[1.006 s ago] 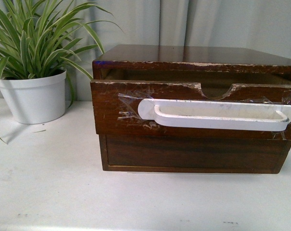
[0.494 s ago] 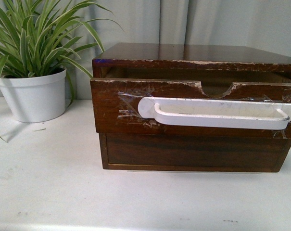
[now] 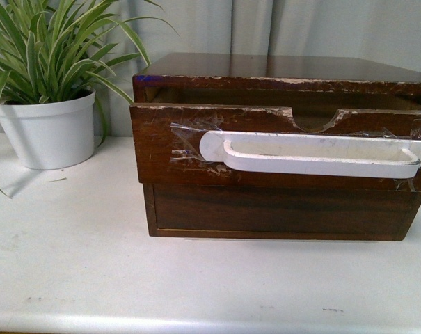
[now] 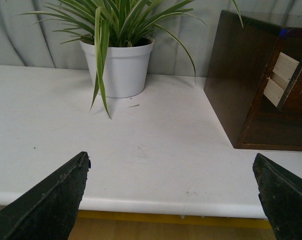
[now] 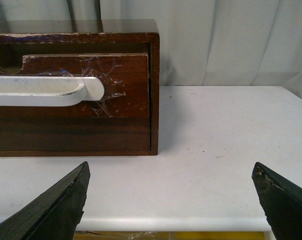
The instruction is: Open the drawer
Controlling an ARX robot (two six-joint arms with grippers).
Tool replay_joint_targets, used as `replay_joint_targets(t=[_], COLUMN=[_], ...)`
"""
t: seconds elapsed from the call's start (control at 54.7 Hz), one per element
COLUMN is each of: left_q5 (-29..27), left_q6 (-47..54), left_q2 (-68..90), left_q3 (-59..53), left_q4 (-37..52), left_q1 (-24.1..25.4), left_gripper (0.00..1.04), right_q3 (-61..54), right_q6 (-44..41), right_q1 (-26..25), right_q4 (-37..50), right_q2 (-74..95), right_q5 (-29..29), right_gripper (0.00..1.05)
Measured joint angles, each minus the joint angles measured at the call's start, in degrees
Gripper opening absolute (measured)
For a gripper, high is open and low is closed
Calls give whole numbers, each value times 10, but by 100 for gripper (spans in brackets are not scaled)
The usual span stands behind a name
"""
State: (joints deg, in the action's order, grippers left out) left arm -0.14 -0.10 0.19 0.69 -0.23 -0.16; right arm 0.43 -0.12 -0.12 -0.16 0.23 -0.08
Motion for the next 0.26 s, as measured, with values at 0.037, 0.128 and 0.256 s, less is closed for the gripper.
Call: replay_joint_targets(t=[0.037,0.128,0.256], left_q5=[0,0,0], left_q6=[0,0,0], left_q2=[0,0,0], left_q3=[0,0,0], left_q4=[0,0,0], left_q1=[0,0,0], left_gripper=[99,99,99], right_q3=[0,0,0], right_q6=[0,0,0], right_q1=[0,0,0], right_q4=[0,0,0], right_q2=[0,0,0], right_q5=[0,0,0], right_gripper=[96,96,96])
